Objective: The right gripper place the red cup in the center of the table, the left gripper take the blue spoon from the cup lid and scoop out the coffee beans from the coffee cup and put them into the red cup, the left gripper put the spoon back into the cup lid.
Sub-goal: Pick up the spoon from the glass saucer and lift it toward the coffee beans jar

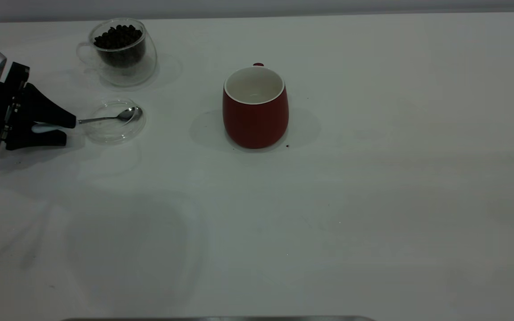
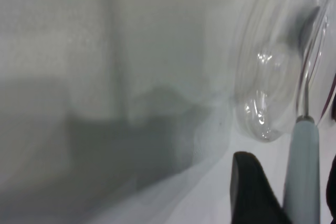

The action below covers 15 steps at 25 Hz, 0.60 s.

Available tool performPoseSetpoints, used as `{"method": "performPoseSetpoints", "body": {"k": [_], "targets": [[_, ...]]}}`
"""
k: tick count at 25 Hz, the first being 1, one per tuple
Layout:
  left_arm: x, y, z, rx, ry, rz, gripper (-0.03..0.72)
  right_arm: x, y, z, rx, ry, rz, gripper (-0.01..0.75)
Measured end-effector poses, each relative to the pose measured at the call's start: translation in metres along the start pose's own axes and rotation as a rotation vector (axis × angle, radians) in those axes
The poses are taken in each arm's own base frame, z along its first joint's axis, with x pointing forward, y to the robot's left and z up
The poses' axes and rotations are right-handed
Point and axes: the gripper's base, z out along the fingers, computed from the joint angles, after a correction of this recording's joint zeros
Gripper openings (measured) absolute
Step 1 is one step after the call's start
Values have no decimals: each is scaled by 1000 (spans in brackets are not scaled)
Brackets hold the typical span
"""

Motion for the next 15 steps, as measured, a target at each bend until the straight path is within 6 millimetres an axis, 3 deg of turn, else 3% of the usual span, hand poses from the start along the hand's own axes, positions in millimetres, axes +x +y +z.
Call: {"method": "performPoseSetpoints", "body": {"k": [10,15], "targets": [[0,1,0,-6,-5,3,396,0,0,0,0,0,0,586],[-1,1,0,-11,-10,1,337,0,0,0,0,0,0,586]]}}
